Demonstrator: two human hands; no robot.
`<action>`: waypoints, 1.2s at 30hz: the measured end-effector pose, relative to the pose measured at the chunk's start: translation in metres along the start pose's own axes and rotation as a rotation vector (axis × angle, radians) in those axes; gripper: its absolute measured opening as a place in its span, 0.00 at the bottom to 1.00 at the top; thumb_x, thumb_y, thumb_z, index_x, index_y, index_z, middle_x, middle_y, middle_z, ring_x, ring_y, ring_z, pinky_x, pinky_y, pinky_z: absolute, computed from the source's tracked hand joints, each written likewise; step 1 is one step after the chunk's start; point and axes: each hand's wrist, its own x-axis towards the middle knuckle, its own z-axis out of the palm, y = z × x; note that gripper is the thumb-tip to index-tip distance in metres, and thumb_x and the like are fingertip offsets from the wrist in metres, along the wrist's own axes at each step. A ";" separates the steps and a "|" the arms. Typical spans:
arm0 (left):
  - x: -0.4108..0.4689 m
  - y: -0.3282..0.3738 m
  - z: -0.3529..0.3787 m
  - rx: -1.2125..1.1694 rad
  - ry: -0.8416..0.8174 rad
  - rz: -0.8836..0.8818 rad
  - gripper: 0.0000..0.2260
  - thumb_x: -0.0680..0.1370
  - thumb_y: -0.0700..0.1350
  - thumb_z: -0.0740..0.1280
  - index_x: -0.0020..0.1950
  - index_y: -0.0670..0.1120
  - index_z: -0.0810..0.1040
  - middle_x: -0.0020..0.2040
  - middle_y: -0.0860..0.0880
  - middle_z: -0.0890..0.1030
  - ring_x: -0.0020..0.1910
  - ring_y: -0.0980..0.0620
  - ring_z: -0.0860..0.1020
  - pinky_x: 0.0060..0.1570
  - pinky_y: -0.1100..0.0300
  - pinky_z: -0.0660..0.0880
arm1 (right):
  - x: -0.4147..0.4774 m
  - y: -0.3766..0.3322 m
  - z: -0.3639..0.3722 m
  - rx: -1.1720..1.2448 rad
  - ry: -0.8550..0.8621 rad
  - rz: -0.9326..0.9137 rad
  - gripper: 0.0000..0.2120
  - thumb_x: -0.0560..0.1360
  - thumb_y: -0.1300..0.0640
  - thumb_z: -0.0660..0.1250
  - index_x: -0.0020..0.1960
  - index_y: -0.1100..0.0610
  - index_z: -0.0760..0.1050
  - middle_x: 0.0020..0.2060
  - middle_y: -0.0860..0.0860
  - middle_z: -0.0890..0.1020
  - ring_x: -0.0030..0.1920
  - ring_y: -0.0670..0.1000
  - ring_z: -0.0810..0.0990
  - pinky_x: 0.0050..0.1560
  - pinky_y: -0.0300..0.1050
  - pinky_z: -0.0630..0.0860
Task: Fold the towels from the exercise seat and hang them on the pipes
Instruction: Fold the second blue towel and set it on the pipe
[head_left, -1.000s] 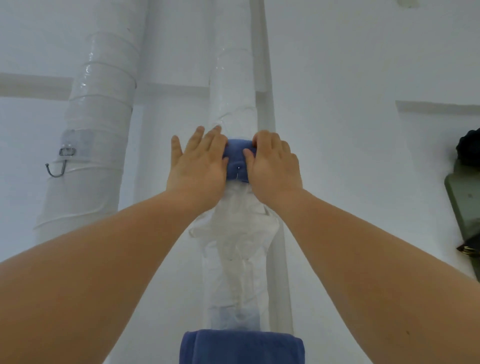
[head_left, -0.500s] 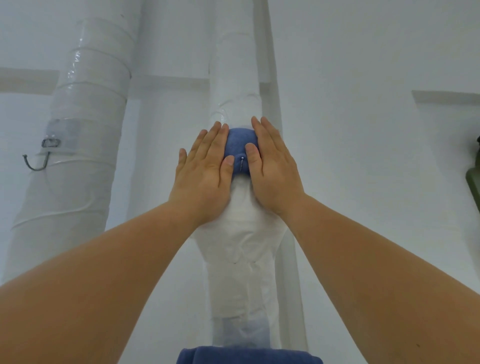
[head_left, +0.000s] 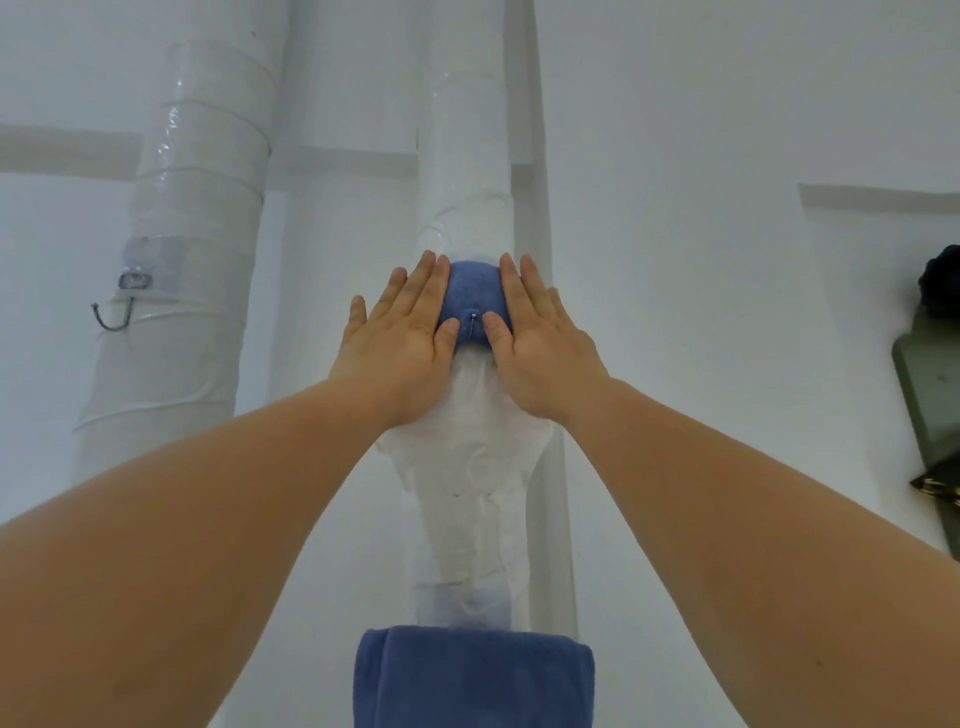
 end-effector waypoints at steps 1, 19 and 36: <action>-0.002 0.002 -0.007 0.049 -0.044 -0.007 0.28 0.86 0.56 0.44 0.82 0.53 0.34 0.83 0.56 0.37 0.82 0.52 0.40 0.80 0.43 0.40 | -0.002 -0.002 -0.006 -0.048 -0.047 0.020 0.30 0.84 0.40 0.44 0.81 0.43 0.34 0.82 0.43 0.38 0.82 0.56 0.44 0.79 0.62 0.53; -0.085 -0.005 -0.098 0.282 -0.141 -0.038 0.31 0.84 0.61 0.44 0.81 0.52 0.33 0.83 0.53 0.34 0.82 0.48 0.38 0.79 0.39 0.41 | -0.077 -0.048 -0.047 -0.261 -0.050 0.033 0.33 0.84 0.38 0.41 0.81 0.50 0.30 0.81 0.51 0.33 0.81 0.55 0.33 0.79 0.61 0.36; -0.183 -0.205 -0.119 0.044 -0.059 0.307 0.35 0.80 0.68 0.48 0.83 0.55 0.43 0.84 0.49 0.43 0.83 0.46 0.42 0.79 0.37 0.42 | -0.181 -0.230 0.036 -0.673 -0.148 0.287 0.33 0.83 0.37 0.42 0.81 0.49 0.35 0.81 0.53 0.35 0.81 0.58 0.35 0.79 0.64 0.39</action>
